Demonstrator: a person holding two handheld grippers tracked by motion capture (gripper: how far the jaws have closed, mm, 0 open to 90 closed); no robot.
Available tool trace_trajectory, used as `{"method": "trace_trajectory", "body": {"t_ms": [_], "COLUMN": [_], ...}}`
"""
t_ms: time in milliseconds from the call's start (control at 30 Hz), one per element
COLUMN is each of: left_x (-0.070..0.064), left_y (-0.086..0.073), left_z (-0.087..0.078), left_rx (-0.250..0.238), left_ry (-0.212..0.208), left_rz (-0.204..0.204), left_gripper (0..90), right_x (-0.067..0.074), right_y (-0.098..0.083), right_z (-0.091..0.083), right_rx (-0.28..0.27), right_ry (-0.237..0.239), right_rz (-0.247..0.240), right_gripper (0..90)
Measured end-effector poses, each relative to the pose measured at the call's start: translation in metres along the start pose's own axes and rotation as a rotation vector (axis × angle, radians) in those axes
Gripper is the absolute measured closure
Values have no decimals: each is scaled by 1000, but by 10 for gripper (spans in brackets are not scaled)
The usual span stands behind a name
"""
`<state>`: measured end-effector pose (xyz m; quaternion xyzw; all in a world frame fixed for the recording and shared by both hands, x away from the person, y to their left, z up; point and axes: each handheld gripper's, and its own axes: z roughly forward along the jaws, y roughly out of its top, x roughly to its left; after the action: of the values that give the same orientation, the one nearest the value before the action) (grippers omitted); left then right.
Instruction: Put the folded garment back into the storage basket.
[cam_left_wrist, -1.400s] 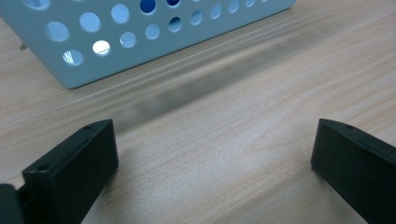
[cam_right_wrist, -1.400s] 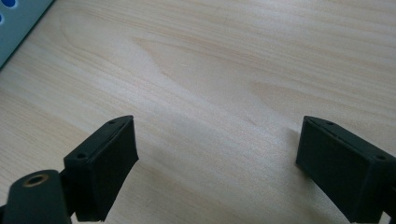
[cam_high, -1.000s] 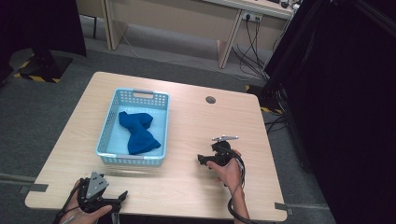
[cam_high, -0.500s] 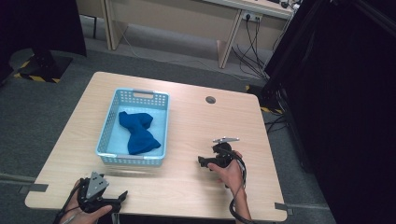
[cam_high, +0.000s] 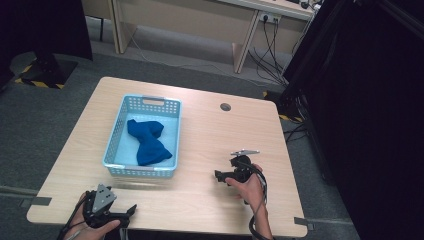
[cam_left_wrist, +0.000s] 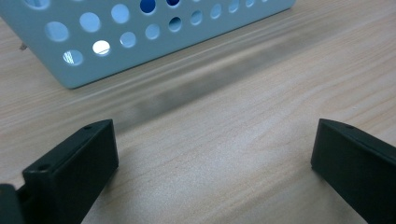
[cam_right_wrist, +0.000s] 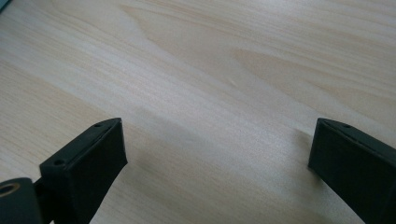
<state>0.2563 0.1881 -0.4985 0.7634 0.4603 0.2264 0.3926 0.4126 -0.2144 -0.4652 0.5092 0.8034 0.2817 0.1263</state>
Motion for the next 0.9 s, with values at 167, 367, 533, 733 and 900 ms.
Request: {"method": "trace_trajectory", "body": {"t_ms": [167, 367, 533, 733, 900], "left_x": [0, 0, 0, 0, 0], "left_y": [0, 0, 0, 0, 0], "left_z": [0, 0, 0, 0, 0], "left_rx": [0, 0, 0, 0, 0], "left_ry": [0, 0, 1, 2, 2], "left_rz": [0, -1, -1, -2, -2], "left_gripper": [0, 0, 0, 0, 0], "right_x": [-2, -4, -6, -7, -7], "right_y": [-3, -11, -18, -23, -27], "right_z": [-3, -8, -13, -17, -19], "right_rx": [0, -4, -9, -12, -15], "right_ry": [0, -2, -6, -5, -7], "right_rz": [-5, -3, -8, -9, -10], "right_gripper": [48, 50, 49, 49, 49]}}
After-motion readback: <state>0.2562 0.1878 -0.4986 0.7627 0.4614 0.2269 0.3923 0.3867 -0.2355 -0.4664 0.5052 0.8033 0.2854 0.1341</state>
